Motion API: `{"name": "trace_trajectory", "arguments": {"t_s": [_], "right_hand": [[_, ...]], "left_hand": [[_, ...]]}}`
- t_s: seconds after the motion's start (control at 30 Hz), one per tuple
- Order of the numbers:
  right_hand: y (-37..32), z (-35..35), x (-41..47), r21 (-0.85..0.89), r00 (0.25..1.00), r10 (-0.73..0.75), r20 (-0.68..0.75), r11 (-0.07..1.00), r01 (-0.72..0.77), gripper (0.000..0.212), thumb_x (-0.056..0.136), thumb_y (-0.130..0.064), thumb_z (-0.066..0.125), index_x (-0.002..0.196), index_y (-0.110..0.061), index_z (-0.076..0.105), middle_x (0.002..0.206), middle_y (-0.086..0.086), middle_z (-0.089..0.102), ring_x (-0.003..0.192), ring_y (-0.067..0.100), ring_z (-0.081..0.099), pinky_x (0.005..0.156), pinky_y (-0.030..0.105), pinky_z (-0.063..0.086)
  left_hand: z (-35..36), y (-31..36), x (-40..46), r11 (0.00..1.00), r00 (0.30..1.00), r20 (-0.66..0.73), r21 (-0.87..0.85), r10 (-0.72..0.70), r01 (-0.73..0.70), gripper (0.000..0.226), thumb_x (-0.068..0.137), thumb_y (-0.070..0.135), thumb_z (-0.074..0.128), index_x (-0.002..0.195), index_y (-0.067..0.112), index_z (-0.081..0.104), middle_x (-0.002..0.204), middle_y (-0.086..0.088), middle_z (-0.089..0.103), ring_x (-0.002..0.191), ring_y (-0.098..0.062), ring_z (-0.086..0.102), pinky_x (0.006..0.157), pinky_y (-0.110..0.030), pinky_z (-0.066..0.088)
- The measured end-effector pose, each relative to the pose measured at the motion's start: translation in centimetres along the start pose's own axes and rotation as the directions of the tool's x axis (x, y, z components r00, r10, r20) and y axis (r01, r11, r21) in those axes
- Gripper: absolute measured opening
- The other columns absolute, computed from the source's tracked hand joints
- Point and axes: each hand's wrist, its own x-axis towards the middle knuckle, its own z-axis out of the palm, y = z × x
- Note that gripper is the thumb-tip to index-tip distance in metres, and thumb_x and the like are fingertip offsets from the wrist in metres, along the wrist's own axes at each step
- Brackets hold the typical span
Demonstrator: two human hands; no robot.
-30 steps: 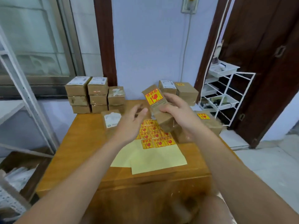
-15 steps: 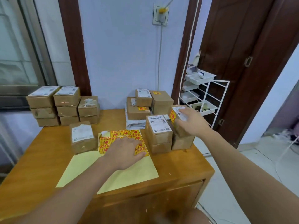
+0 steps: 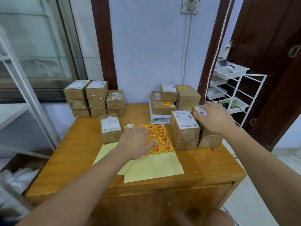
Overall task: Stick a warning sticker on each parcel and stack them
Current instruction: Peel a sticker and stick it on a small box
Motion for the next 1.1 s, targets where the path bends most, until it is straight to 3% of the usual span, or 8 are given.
{"name": "trace_trajectory", "arguments": {"t_s": [0.07, 0.17, 0.33, 0.47, 0.6, 0.77, 0.9, 1.1], "right_hand": [[-2.2, -0.5, -0.5, -0.012, 0.99, -0.1, -0.103, 0.995, 0.099, 0.053, 0.101, -0.051, 0.046, 0.135, -0.014, 0.061, 0.145, 0.011, 0.053, 0.134, 0.032, 0.045, 0.106, 0.044, 0.039], [-6.4, -1.0, -1.1, 0.047, 0.967, -0.207, -0.146, 0.975, 0.216, 0.046, 0.1, -0.043, 0.053, 0.134, -0.013, 0.063, 0.149, 0.01, 0.051, 0.138, 0.03, 0.042, 0.11, 0.044, 0.039], [-13.1, 0.6, -2.3, 0.188, 0.952, -0.306, -0.015, 0.934, 0.303, 0.051, 0.103, -0.049, 0.048, 0.146, -0.022, 0.05, 0.158, -0.002, 0.039, 0.143, 0.021, 0.034, 0.112, 0.042, 0.036], [-16.5, 3.7, -2.7, 0.234, 0.948, -0.302, 0.104, 0.934, 0.271, 0.055, 0.102, -0.054, 0.045, 0.15, -0.025, 0.046, 0.163, -0.004, 0.03, 0.147, 0.02, 0.03, 0.115, 0.044, 0.036], [-18.1, 6.4, -2.8, 0.282, 0.936, -0.306, 0.174, 0.926, 0.25, 0.056, 0.103, -0.053, 0.046, 0.152, -0.026, 0.043, 0.163, -0.004, 0.03, 0.147, 0.02, 0.03, 0.115, 0.039, 0.034], [-19.2, 8.3, -3.7, 0.341, 0.931, -0.312, 0.191, 0.91, 0.235, 0.053, 0.103, -0.051, 0.047, 0.15, -0.027, 0.046, 0.162, -0.004, 0.034, 0.147, 0.017, 0.03, 0.115, 0.037, 0.032], [-20.2, 9.2, -4.5, 0.425, 0.924, -0.338, 0.179, 0.874, 0.238, 0.05, 0.102, -0.048, 0.05, 0.148, -0.026, 0.05, 0.158, -0.004, 0.039, 0.145, 0.018, 0.034, 0.114, 0.036, 0.033], [-22.4, 9.5, -6.5, 0.601, 0.931, -0.336, 0.142, 0.776, 0.189, 0.052, 0.101, -0.046, 0.054, 0.148, -0.023, 0.051, 0.152, -0.004, 0.049, 0.14, 0.015, 0.043, 0.113, 0.032, 0.034]], "left_hand": [[-0.6, -2.3, 0.2, 0.996, 0.994, -0.061, -0.019, -0.086, 0.085, 0.062, 0.098, 0.068, 0.04, 0.145, 0.028, 0.051, 0.146, 0.006, 0.053, 0.136, -0.018, 0.043, 0.111, -0.042, 0.034], [-0.9, -6.4, 1.0, 0.959, 0.954, -0.102, -0.052, -0.282, 0.278, 0.07, 0.095, 0.069, 0.044, 0.147, 0.023, 0.049, 0.152, 0.0, 0.046, 0.141, -0.023, 0.038, 0.112, -0.045, 0.033], [0.4, -10.8, 2.3, 0.837, 0.844, 0.012, -0.123, -0.537, 0.534, 0.098, 0.08, 0.089, 0.043, 0.157, 0.03, 0.035, 0.164, -0.005, 0.029, 0.151, -0.031, 0.024, 0.115, -0.053, 0.029], [1.2, -12.0, 3.4, 0.743, 0.776, 0.118, -0.23, -0.62, 0.629, 0.104, 0.076, 0.091, 0.049, 0.16, 0.035, 0.024, 0.167, 0.0, 0.016, 0.15, -0.035, 0.023, 0.112, -0.054, 0.032], [1.7, -12.1, 3.5, 0.725, 0.776, 0.105, -0.297, -0.622, 0.621, 0.089, 0.085, 0.072, 0.056, 0.159, 0.034, 0.023, 0.165, 0.002, 0.014, 0.14, -0.038, 0.034, 0.101, -0.046, 0.041], [1.3, -12.9, 2.6, 0.694, 0.793, 0.047, -0.453, -0.607, 0.559, 0.08, 0.087, 0.059, 0.059, 0.157, 0.035, 0.029, 0.163, 0.004, 0.019, 0.133, -0.038, 0.042, 0.097, -0.043, 0.041], [0.5, -13.0, 0.3, 0.664, 0.796, -0.057, -0.59, -0.603, 0.46, 0.079, 0.089, 0.053, 0.06, 0.159, 0.031, 0.03, 0.163, 0.009, 0.019, 0.137, -0.029, 0.044, 0.099, -0.037, 0.04], [-0.4, -11.3, -5.1, 0.473, 0.774, -0.155, -0.857, -0.614, 0.204, 0.067, 0.096, 0.036, 0.065, 0.156, 0.035, 0.034, 0.154, 0.01, 0.03, 0.13, -0.01, 0.041, 0.1, -0.031, 0.044]]}}
